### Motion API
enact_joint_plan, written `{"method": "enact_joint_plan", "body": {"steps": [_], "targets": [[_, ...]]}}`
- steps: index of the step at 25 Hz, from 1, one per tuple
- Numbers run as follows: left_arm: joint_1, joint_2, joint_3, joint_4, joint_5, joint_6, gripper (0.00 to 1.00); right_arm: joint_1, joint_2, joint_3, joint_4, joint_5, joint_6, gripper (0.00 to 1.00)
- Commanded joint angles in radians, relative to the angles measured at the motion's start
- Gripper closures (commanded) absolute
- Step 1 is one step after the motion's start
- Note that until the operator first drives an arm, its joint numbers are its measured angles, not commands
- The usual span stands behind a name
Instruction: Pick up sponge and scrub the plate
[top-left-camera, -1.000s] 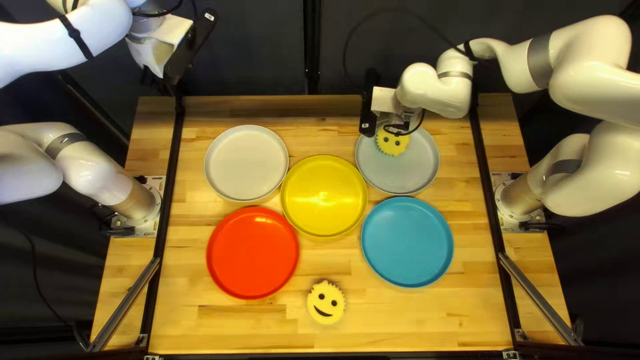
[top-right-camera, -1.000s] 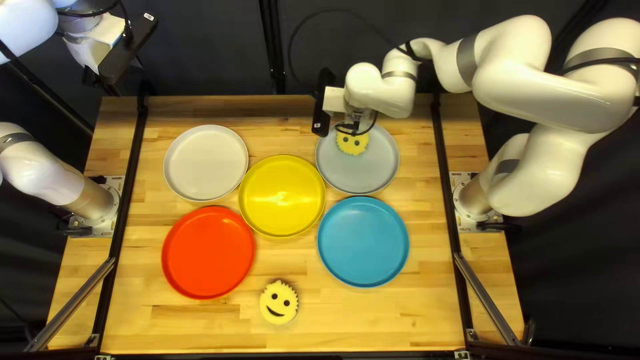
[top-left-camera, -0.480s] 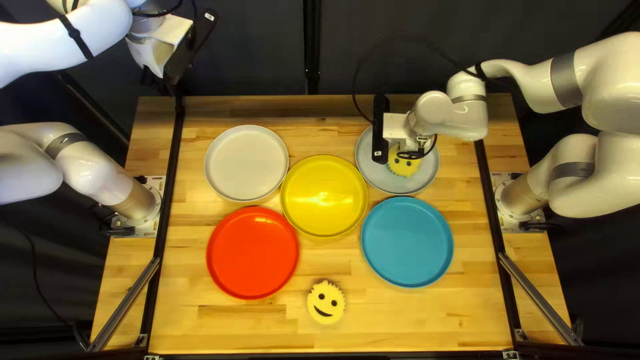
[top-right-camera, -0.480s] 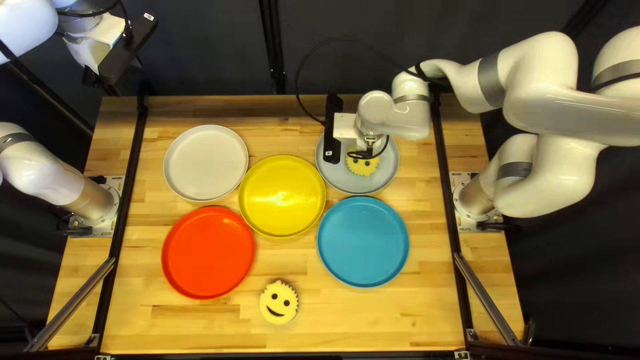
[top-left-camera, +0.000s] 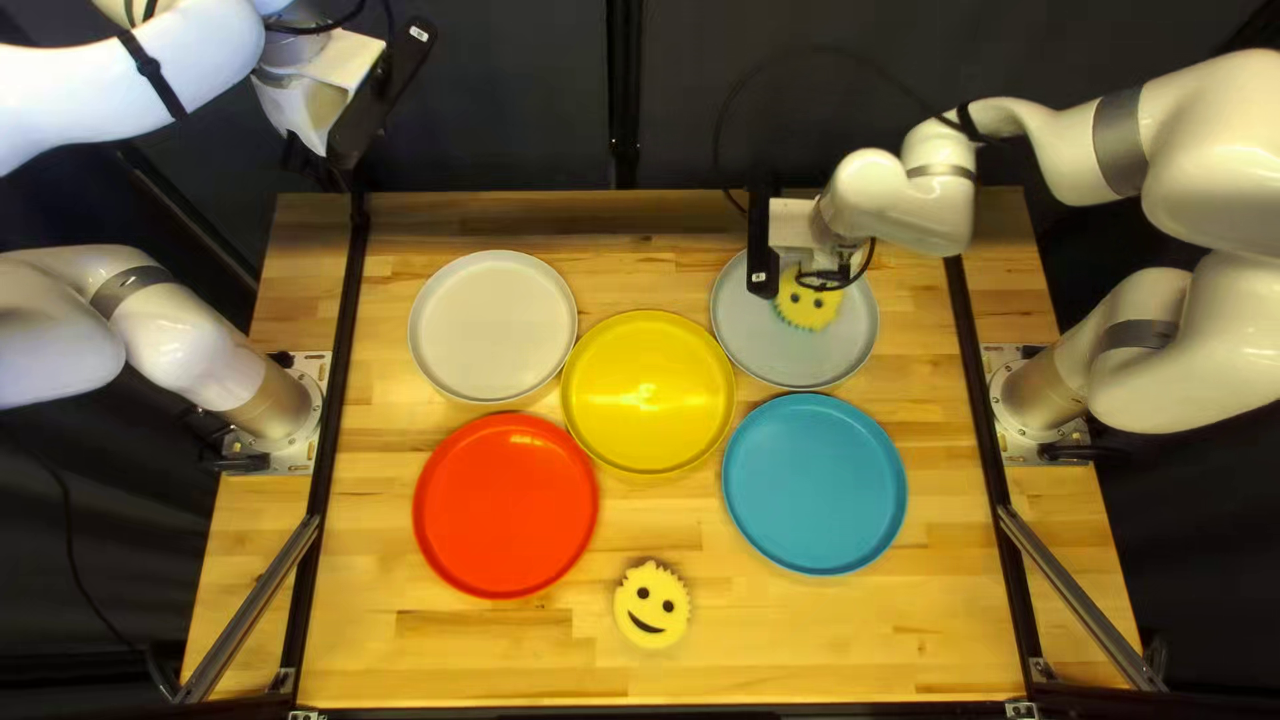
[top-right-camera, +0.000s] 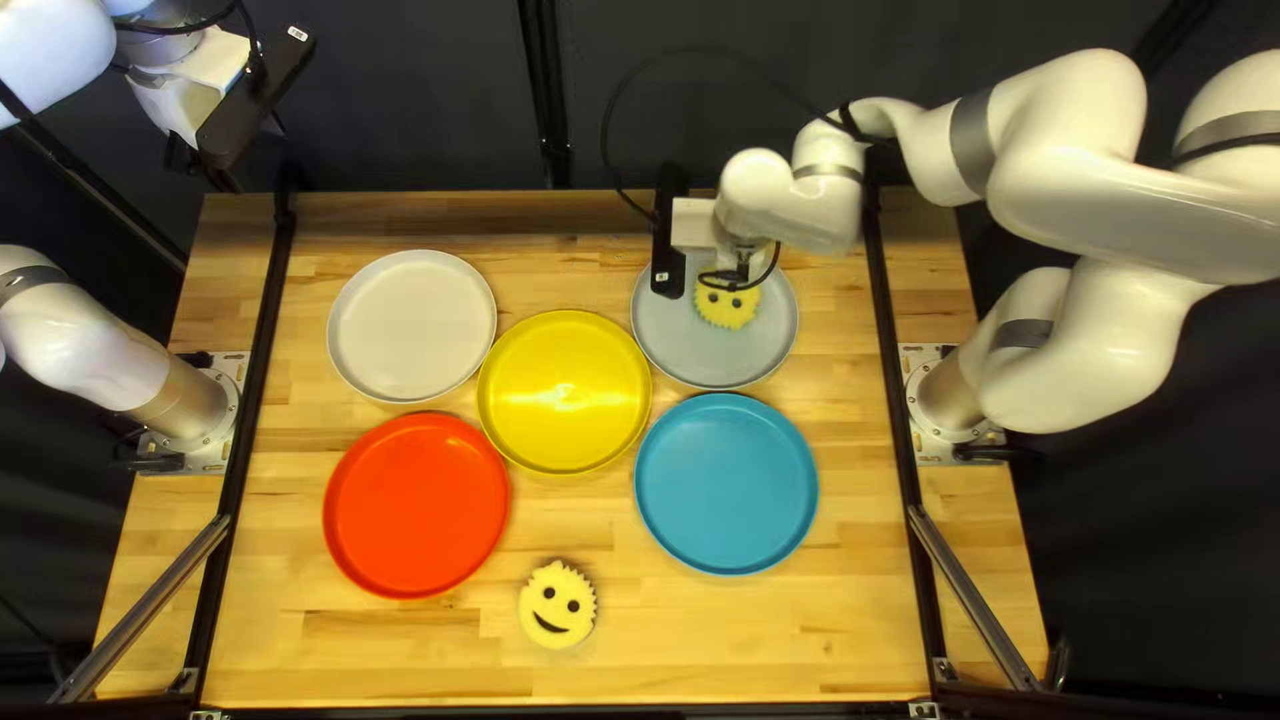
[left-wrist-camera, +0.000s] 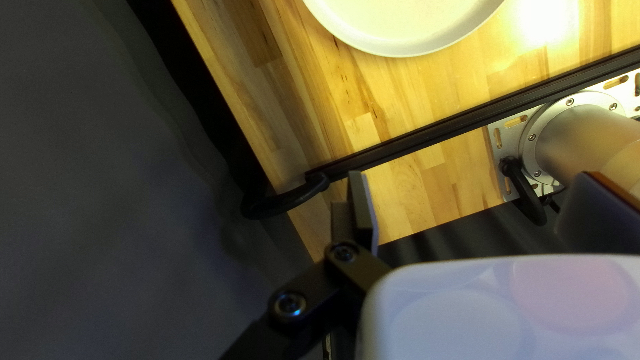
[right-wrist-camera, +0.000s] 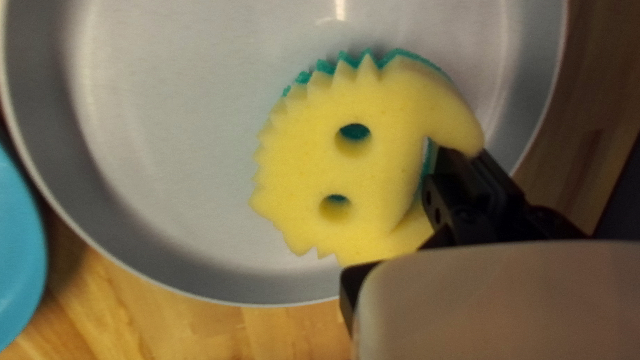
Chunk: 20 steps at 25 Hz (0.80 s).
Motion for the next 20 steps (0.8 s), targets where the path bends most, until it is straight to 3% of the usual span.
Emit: {"method": "enact_joint_plan", "body": {"steps": [1, 15, 20], "targets": [[0.0, 0.0, 0.0, 0.0, 0.0, 0.0, 0.0, -0.019, -0.019, 0.018, 0.03, -0.021, -0.076, 1.0], [0.0, 0.0, 0.0, 0.0, 0.0, 0.0, 0.0, 0.094, -0.139, 0.135, 0.057, 0.022, -0.161, 1.0], [0.0, 0.0, 0.0, 0.0, 0.0, 0.0, 0.0, 0.084, -0.131, 0.125, 0.067, 0.04, -0.22, 1.0]]}}
